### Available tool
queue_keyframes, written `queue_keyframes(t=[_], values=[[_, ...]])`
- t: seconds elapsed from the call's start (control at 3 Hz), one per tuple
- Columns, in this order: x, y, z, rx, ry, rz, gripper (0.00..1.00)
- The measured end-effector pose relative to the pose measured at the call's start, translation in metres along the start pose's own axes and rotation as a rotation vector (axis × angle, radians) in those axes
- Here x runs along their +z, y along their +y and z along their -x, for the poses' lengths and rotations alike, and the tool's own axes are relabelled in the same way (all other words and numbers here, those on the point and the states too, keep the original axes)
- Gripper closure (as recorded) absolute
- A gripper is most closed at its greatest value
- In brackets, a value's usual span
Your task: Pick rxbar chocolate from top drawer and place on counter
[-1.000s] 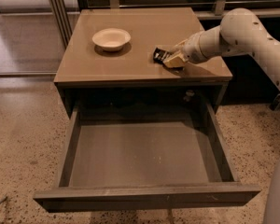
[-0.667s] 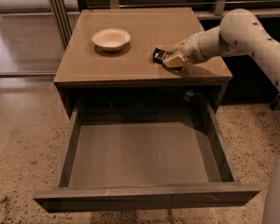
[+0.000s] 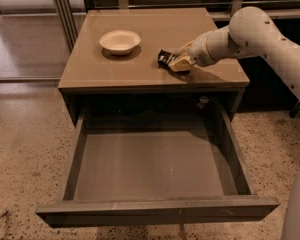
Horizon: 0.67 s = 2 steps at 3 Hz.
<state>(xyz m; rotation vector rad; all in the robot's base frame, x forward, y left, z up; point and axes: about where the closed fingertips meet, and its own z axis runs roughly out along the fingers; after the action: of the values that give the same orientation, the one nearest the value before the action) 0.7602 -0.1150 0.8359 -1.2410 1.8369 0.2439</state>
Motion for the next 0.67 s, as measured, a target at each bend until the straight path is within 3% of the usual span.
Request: queue_keyframes(t=[0.33,0.67], values=[[-0.0019,0.0006,0.0208,-0.017,-0.013,-0.015,0.12],[-0.002,0.0006,0.0212,-0.018,-0.013,-0.015,0.0]])
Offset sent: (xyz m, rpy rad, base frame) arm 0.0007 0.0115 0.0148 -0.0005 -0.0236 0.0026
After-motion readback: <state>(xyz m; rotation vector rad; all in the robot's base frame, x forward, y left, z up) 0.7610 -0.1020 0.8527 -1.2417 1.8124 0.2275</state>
